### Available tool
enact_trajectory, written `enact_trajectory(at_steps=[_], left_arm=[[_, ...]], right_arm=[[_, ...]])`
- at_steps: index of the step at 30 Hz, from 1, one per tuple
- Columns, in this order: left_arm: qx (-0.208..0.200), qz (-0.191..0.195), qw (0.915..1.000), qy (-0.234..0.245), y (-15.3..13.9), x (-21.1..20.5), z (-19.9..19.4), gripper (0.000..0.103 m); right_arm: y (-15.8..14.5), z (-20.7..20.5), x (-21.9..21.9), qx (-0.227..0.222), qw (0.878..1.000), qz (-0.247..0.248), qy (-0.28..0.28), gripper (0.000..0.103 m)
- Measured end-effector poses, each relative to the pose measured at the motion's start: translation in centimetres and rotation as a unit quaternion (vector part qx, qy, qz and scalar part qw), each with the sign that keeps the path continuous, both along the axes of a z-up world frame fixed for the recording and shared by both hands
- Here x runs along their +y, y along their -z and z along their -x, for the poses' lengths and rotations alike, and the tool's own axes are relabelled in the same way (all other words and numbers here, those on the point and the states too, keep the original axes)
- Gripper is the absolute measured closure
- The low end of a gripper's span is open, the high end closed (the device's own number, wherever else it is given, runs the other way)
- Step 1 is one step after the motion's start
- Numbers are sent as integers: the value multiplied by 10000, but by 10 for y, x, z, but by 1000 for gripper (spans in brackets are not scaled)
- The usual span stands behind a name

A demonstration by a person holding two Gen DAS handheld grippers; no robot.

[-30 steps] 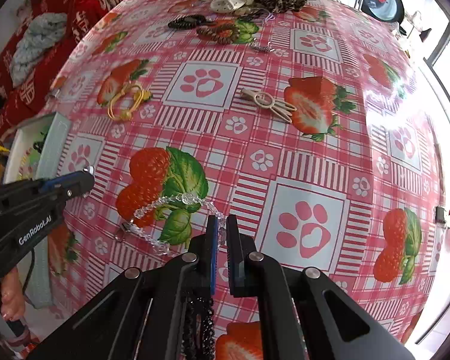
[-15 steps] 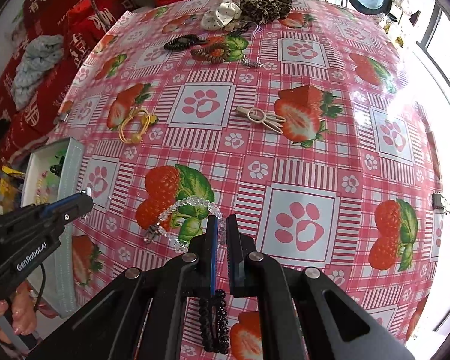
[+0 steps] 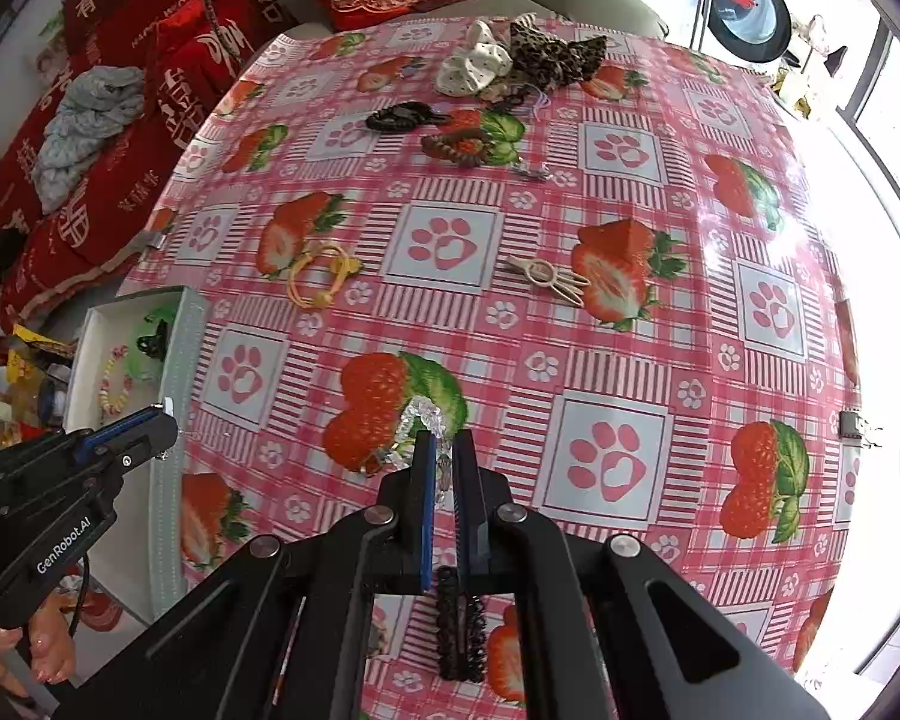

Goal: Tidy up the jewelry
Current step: 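Carry both items into the white tray and open the right tool to drop the crystal bracelet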

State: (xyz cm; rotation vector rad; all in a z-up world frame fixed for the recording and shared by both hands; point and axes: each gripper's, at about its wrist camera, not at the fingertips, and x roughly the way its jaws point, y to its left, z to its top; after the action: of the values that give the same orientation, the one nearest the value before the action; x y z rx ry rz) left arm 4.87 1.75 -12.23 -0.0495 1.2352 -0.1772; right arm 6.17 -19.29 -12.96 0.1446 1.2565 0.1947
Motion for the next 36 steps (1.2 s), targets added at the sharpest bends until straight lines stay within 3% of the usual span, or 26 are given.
enact_trajectory(at_steps=[14,26,36], left_arm=[[-128,-28,9988,-467,-21,58,28,88],[-105,-155,9944,-1037,-23,121,58,88],[168,-300,9889,-1446,2,167,78,88]], right_arm=[[-49,4,47,-277,9986,-51,-441,97],[-92,19,127,-467,9897,-420,-1287,97],[-81,37,212,-176,9730,-845,-2140,97]])
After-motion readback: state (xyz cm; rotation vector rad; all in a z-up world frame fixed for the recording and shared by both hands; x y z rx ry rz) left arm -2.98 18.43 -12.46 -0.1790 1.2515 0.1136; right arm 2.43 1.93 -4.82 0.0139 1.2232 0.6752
